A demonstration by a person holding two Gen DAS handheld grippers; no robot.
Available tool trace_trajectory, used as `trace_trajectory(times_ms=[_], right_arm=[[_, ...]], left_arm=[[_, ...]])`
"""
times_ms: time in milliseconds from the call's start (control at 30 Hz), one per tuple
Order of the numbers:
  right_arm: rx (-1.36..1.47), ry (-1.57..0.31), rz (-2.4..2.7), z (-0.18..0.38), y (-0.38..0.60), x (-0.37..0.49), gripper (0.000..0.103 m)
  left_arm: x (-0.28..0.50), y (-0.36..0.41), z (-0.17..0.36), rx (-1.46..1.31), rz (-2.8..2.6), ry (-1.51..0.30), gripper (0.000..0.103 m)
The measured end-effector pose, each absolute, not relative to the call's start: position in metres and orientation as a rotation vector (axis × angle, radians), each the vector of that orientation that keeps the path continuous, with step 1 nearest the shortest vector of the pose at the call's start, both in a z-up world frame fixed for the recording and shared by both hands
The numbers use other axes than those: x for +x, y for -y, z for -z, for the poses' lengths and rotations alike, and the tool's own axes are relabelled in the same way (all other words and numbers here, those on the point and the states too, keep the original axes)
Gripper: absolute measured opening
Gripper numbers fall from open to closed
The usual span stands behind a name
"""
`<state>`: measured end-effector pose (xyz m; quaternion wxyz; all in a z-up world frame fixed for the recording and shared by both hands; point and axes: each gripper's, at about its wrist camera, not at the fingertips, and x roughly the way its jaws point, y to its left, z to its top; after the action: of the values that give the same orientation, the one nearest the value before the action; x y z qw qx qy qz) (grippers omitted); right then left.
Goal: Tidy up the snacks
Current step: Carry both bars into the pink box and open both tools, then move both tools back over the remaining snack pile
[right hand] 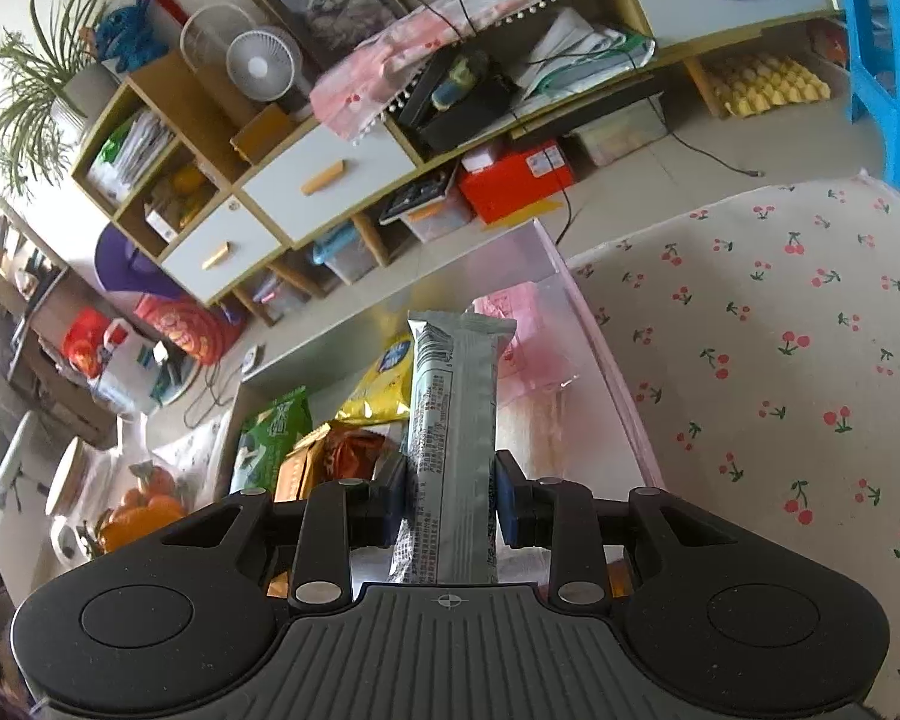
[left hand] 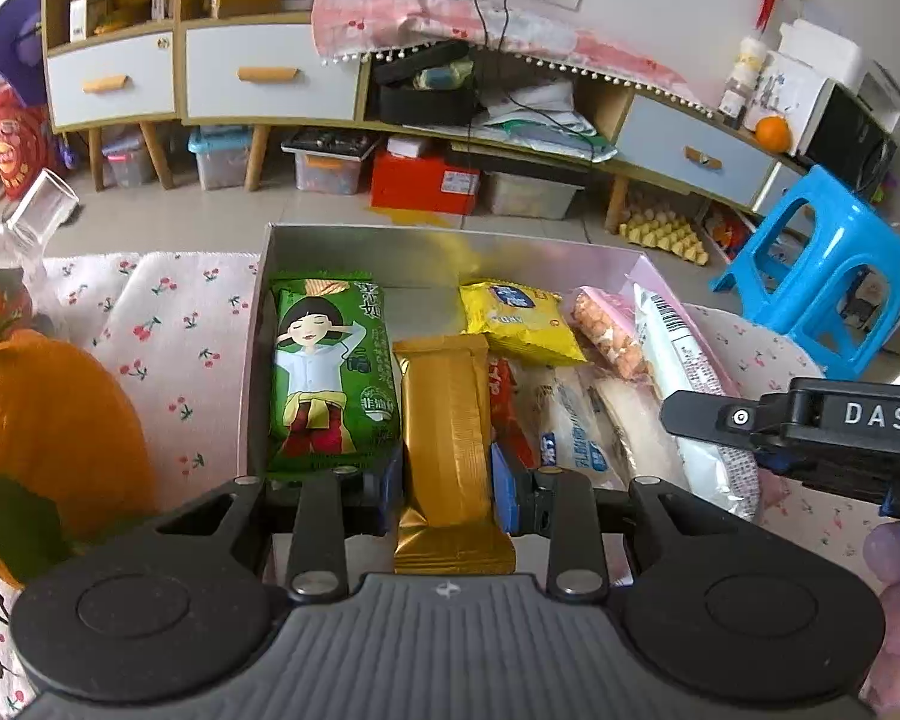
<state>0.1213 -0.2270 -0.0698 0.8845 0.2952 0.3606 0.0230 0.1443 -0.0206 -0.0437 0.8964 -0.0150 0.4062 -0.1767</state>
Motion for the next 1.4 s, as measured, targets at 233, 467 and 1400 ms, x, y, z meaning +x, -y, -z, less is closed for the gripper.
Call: trace_trajectory(times_ms=[233,467,1400], right_arm=[[0.606,-0.725,-0.039,0.070,0.222,0.124,0.029],[0.641,-0.718,-0.059,0.072,0.222,0.125,0.034],[0.536,-0.788,-0.007,0.023,0.222,0.057,0.081]], left_arm=[[0.147,0.019,0.044,-0.049,0.335,-0.823,0.029],[0.151,0.021,0.044,-0.057,0.387,-0.840,0.045],[0.091,0.006,0.013,-0.001,0.415,-0.941,0.095]])
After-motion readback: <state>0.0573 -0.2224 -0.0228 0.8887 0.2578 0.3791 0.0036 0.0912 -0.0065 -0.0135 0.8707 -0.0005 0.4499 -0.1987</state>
